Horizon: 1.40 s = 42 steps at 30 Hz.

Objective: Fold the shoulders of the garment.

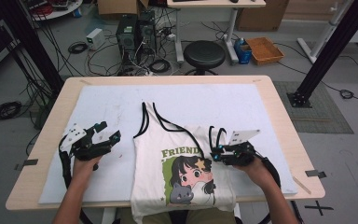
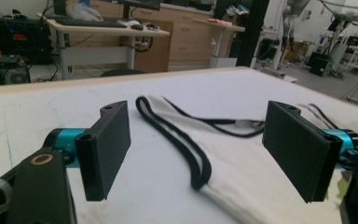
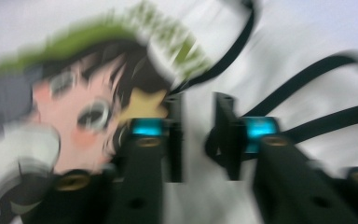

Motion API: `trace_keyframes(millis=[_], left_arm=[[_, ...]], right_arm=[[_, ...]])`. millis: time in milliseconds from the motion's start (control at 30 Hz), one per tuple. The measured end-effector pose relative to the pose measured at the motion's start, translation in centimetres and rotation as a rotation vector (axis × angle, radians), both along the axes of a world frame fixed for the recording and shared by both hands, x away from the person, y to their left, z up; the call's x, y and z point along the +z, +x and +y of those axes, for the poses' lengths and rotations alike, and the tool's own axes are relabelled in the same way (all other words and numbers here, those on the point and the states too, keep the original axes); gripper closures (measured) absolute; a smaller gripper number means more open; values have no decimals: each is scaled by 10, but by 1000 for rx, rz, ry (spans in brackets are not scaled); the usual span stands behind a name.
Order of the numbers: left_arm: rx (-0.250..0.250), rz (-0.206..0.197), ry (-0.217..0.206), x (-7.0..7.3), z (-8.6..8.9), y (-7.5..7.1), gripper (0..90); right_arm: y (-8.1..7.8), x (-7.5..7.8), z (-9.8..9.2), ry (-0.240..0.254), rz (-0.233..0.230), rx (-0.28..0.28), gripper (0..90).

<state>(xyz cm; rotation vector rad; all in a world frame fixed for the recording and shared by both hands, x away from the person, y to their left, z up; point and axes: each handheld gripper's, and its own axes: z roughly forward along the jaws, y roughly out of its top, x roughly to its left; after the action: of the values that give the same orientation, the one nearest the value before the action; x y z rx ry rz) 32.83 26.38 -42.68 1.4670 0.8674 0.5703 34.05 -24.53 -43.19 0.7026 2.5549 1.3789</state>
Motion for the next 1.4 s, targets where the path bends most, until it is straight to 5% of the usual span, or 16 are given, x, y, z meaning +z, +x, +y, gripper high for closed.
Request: trace_keyframes(millis=[33, 67, 267, 400, 500, 567, 733, 767, 833, 967, 1100, 1133, 1200, 1400], left_arm=[[3, 14, 17, 5, -3, 6, 234], [-2, 35, 32, 12, -8, 16, 234], [-27, 108, 101, 31, -33, 57, 234], [-33, 199, 129, 32, -55, 91, 236], [4, 275, 186, 25, -72, 115, 254], [38, 359, 272, 10, -85, 134, 269], [67, 448, 288, -15, -95, 147, 282], [64, 472, 342, -23, -100, 149, 282], [72, 442, 408, -24, -107, 148, 286], [78, 432, 441, -24, -110, 146, 385], [40, 417, 444, -22, -113, 144, 745], [28, 419, 433, -22, -114, 144, 841], [23, 421, 424, -22, -114, 143, 850], [-91, 360, 307, -11, -103, 137, 853]], right_arm=[[1, 3, -4, 42, -6, -20, 620], [1, 11, -16, 125, -48, -100, 448], [-3, 18, -38, 146, -138, -240, 302], [-2, 12, -52, 165, -142, -296, 277], [0, 12, -56, 176, -143, -304, 277], [0, 13, -59, 195, -155, -304, 277], [-3, 14, -59, 195, -155, -298, 277], [-2, 14, -59, 193, -158, -295, 277], [-2, 14, -59, 191, -150, -293, 277], [-1, 13, -59, 194, -150, -292, 277], [-2, 13, -59, 190, -148, -291, 277], [-2, 13, -59, 191, -148, -291, 277], [-2, 13, -59, 190, -150, -290, 278], [-2, 12, -61, 199, -145, -297, 278]])
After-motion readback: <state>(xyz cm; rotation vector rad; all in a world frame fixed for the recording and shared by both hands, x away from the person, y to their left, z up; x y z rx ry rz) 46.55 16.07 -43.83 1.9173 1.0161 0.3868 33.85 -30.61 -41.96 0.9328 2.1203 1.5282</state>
